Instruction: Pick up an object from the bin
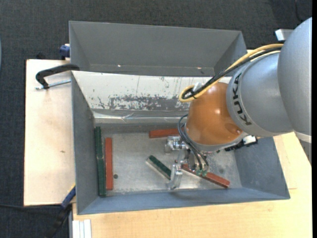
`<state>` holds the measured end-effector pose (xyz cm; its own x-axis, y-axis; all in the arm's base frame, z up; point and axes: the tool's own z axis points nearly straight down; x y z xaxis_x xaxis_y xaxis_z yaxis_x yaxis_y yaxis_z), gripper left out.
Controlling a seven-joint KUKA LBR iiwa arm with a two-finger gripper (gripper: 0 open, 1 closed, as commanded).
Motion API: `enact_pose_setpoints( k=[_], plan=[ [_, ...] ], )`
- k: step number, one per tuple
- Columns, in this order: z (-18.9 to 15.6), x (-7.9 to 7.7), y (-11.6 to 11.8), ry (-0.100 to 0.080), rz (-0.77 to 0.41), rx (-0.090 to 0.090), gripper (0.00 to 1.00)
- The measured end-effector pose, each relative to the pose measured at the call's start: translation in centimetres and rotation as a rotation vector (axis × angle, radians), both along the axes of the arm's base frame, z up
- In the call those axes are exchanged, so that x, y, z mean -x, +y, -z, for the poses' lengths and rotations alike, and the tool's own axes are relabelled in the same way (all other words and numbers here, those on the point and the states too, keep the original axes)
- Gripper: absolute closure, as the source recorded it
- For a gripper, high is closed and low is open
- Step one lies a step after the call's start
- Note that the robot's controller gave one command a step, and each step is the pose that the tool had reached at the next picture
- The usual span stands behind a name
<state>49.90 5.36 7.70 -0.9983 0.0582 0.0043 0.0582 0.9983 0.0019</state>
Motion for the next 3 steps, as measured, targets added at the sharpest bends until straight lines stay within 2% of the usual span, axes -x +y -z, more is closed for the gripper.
enact_pose_setpoints(
  k=[1,2,3],
  plan=[
    [-0.2,-0.2,-0.1,-0.006,0.001,0.0,1.0],
    [-0.2,-0.2,-0.1,-0.006,0.001,0.0,1.0],
    [-14.2,0.6,0.0,-0.009,-0.01,0.001,1.0]
  ],
)
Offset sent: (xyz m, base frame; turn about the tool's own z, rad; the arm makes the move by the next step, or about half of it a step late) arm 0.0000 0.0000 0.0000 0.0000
